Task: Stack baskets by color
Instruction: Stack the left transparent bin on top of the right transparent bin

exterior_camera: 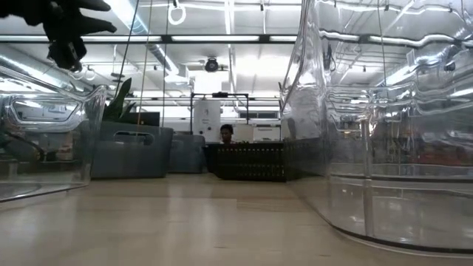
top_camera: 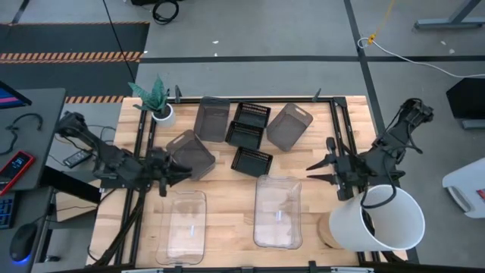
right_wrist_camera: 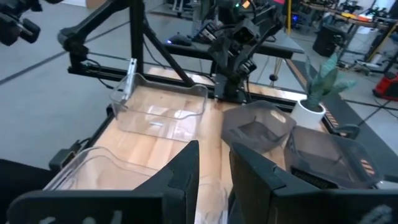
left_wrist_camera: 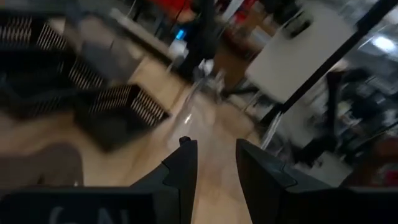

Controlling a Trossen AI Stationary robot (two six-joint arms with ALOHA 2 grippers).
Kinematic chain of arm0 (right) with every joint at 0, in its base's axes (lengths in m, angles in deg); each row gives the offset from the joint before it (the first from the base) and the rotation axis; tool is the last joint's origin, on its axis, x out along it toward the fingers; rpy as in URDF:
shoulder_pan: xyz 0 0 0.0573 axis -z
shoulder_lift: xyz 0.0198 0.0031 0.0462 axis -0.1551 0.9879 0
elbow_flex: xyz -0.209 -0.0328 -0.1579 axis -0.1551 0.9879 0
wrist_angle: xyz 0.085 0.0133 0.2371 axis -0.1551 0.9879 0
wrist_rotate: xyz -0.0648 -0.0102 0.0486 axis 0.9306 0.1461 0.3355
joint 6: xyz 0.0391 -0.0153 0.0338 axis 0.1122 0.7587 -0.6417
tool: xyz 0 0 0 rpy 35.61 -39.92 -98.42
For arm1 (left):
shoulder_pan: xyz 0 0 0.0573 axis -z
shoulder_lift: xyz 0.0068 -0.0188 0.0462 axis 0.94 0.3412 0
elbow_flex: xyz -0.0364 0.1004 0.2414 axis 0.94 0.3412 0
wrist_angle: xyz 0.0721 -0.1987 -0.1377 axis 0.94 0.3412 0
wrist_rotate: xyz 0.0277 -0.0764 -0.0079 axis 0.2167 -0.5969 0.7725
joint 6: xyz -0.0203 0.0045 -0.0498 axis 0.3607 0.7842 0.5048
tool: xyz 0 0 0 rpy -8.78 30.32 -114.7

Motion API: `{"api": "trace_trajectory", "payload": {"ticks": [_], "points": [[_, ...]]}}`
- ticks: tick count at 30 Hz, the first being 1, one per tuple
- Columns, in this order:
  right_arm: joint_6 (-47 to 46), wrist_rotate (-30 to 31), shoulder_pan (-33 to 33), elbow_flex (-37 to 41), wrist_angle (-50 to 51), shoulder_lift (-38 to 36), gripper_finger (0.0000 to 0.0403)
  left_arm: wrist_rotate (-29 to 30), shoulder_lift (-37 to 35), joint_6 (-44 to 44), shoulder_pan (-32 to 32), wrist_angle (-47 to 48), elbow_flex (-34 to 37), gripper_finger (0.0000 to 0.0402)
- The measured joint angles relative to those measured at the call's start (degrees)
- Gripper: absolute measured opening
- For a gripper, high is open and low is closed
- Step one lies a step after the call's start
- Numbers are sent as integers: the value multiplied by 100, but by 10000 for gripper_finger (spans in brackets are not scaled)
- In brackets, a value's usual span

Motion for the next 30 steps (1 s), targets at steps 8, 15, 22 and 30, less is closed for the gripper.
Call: {"api": "trace_trajectory", "payload": {"ticks": [8,15,22,30], "points": [[-122,1,-241,0,98,19,95,-1125,1558,2072,59,1424,-1450,117],[-207,5,-270,0,148,19,95,-1637,3150,2254,356,2057,-2842,117],[-276,6,-267,0,146,22,95,-1714,4539,2419,646,3710,-4362,116],[-363,8,-267,0,148,51,95,-1906,5687,2626,667,5100,-5488,116]]}}
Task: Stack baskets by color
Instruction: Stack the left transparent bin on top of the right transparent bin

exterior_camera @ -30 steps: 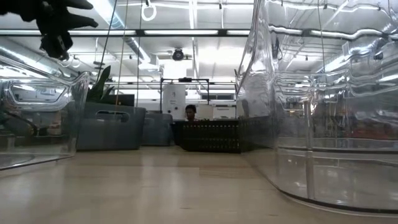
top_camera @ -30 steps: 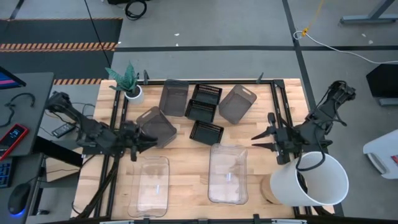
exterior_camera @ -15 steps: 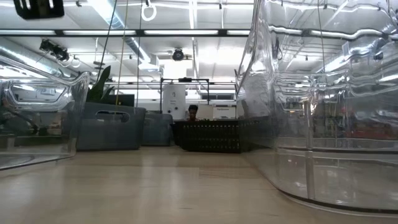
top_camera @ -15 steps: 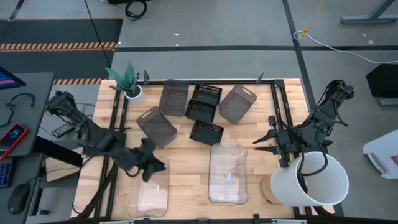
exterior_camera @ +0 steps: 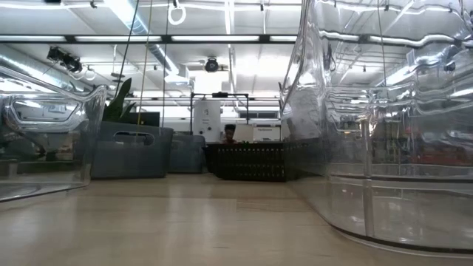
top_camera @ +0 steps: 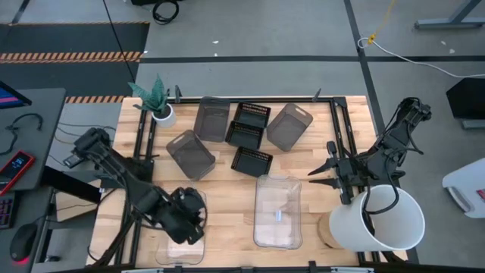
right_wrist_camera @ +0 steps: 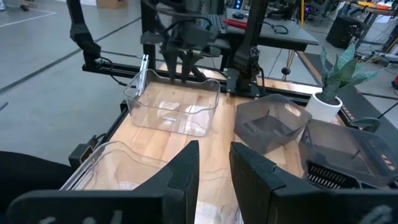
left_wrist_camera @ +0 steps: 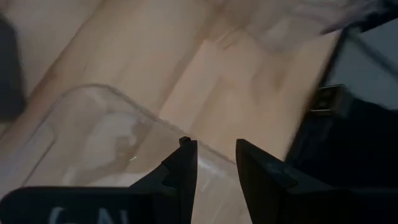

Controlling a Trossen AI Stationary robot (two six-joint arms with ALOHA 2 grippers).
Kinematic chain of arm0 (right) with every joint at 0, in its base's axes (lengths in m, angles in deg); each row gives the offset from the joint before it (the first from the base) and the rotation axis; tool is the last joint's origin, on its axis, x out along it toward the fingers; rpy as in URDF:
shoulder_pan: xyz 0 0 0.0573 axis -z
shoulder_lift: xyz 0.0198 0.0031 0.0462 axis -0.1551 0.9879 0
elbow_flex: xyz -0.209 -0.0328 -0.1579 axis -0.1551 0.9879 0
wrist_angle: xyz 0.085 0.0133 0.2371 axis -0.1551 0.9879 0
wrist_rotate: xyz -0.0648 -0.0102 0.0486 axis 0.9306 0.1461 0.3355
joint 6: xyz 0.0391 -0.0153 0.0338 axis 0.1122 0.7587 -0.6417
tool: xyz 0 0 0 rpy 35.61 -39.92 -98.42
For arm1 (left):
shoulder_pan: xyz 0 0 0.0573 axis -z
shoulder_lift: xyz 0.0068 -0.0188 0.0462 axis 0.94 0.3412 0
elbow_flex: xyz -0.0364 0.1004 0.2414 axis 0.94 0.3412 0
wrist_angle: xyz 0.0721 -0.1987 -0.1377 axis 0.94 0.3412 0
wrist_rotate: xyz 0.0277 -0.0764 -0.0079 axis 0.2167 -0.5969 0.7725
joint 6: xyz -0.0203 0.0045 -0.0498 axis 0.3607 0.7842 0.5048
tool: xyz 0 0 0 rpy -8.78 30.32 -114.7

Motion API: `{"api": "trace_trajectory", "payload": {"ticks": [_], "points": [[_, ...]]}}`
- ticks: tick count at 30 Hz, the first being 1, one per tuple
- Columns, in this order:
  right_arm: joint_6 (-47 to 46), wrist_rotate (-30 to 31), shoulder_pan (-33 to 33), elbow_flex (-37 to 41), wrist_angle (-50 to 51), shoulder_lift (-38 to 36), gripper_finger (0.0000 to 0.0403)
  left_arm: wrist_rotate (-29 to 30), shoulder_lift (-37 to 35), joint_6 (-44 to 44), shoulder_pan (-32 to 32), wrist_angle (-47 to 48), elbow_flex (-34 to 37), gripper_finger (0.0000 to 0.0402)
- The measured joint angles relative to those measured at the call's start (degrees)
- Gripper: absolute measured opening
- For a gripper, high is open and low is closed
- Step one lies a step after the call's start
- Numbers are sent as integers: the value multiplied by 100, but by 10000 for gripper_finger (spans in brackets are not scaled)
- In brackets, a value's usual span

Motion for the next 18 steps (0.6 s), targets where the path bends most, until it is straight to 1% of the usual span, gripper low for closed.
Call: {"api": "trace_trajectory", "payload": {"ticks": [2,8,18], "points": [[-32,0,0,0,4,43,95,-107,200,99,8,-20,-112,116],[-27,0,0,0,16,102,95,-731,561,164,19,-34,-480,116],[-28,0,0,0,100,102,95,-875,909,65,15,276,-1227,116]]}}
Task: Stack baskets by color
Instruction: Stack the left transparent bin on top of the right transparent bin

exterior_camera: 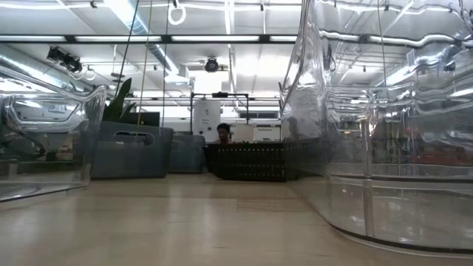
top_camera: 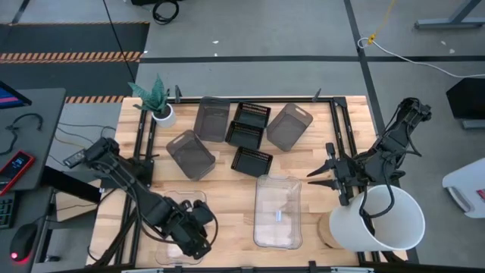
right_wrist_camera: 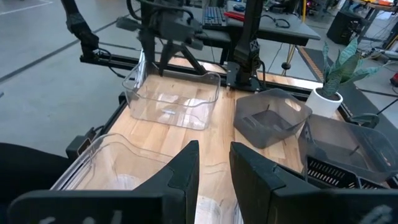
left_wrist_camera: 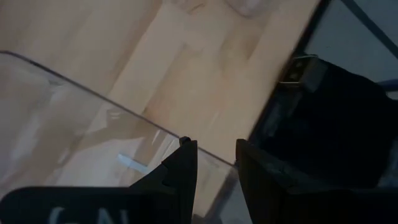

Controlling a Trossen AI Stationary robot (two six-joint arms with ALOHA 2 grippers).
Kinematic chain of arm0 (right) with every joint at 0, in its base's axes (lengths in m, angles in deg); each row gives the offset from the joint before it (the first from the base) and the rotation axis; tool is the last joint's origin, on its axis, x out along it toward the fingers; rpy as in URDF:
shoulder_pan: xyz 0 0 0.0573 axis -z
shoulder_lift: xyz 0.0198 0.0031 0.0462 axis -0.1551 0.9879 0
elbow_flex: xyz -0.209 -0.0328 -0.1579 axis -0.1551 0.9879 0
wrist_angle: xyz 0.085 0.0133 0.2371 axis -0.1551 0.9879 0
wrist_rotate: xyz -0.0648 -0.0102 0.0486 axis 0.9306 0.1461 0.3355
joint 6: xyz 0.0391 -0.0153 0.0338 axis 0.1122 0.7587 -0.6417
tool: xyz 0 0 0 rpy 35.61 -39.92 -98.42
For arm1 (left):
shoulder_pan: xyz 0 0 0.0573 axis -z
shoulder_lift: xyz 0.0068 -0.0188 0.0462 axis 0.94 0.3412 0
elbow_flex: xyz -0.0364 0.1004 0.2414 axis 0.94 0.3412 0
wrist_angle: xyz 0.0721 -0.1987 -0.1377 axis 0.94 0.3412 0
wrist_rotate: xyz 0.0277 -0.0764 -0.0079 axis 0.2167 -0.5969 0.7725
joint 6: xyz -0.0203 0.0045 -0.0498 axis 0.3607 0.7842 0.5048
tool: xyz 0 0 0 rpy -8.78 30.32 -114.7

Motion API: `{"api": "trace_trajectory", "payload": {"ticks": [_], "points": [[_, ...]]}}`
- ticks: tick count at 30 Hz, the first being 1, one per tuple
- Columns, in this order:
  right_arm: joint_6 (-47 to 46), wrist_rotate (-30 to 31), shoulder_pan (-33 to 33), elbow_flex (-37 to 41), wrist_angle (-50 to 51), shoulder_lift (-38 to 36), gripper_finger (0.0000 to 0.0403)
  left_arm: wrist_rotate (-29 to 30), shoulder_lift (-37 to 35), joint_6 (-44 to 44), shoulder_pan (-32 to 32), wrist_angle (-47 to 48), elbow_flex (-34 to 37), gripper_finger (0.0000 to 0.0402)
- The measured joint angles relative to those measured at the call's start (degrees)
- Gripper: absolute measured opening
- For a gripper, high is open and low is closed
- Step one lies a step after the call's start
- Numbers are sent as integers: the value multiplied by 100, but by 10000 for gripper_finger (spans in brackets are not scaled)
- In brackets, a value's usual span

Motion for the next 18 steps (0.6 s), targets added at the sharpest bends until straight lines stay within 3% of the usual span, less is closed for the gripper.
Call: {"api": "trace_trajectory", "payload": {"ticks": [7,13,18], "points": [[22,0,0,0,0,0,95,-10,316,-46,-73,1251,-891,117],[102,24,0,0,40,-4,95,-166,350,290,-536,2480,-1042,117],[221,47,0,0,50,-7,95,-237,402,-606,-930,3363,-1042,117]]}}
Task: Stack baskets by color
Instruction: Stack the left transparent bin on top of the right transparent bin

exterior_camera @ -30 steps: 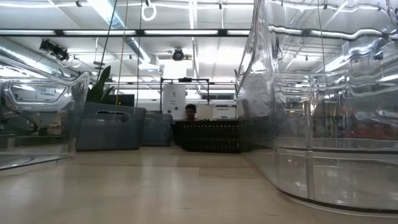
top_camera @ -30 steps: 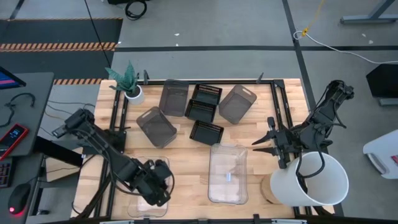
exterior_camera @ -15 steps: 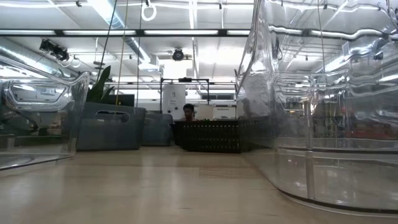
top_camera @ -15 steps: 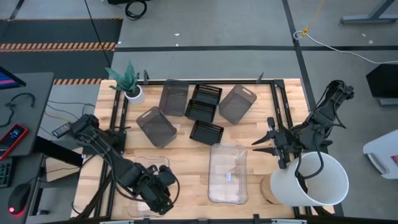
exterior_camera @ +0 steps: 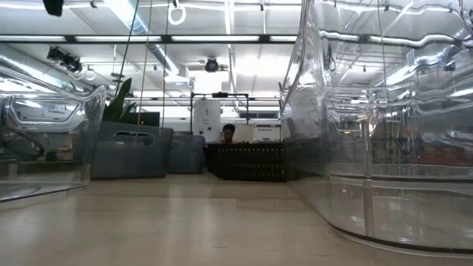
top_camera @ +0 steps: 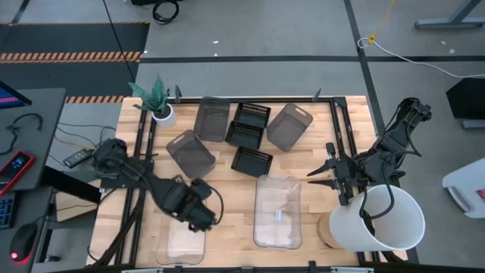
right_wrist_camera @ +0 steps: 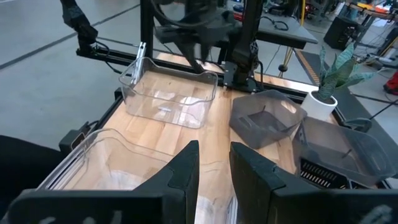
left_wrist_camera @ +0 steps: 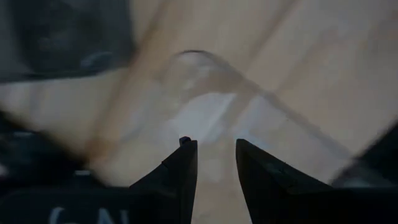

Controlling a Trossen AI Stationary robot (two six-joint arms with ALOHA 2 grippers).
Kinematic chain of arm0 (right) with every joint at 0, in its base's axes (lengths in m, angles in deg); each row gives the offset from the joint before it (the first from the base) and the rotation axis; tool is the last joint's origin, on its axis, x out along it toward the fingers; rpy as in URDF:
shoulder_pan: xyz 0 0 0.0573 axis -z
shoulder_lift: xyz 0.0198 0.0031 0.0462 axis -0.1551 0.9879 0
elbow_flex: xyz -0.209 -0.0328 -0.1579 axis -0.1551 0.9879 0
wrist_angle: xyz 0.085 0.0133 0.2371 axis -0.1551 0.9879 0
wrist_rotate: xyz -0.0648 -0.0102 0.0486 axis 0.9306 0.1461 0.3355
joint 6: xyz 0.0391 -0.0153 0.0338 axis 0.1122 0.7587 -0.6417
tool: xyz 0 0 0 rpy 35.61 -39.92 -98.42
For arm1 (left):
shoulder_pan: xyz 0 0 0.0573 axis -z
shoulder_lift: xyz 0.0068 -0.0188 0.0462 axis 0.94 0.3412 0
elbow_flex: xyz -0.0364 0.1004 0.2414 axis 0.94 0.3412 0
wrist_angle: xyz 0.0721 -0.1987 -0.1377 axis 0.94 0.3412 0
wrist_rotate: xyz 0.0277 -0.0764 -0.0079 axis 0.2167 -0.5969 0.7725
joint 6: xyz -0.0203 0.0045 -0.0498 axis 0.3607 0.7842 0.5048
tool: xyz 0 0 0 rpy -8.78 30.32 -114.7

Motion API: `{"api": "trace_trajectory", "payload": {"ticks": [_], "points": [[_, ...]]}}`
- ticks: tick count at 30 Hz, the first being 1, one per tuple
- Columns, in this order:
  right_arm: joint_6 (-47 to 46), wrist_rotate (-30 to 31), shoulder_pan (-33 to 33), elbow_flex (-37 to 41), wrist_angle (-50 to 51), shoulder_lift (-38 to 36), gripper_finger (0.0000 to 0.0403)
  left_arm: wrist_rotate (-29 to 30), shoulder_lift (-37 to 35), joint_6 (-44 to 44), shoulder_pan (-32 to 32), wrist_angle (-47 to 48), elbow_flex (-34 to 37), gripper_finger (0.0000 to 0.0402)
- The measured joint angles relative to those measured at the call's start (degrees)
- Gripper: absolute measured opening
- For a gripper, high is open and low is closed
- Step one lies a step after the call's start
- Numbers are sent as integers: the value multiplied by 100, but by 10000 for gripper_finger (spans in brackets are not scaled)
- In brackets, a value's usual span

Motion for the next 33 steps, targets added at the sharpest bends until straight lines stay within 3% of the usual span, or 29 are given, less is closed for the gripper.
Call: {"api": "trace_trajectory", "payload": {"ticks": [4,7,12,17,25,33], "points": [[13,-1,2,0,20,0,95,105,-127,-834,-313,-20,283,117],[7,-1,2,0,68,0,95,-103,-192,-1341,-491,60,880,117],[-120,-3,2,0,206,0,95,-489,-274,-2174,-622,-440,1883,117],[-144,-3,2,0,198,0,95,-606,-353,-2869,-854,-855,2269,134],[-230,-26,1,-2,214,17,95,-1072,-784,-3182,-1129,-1257,2935,166],[-229,-23,1,92,184,2,95,-1226,-933,-3152,-1200,-2181,3828,135]]}}
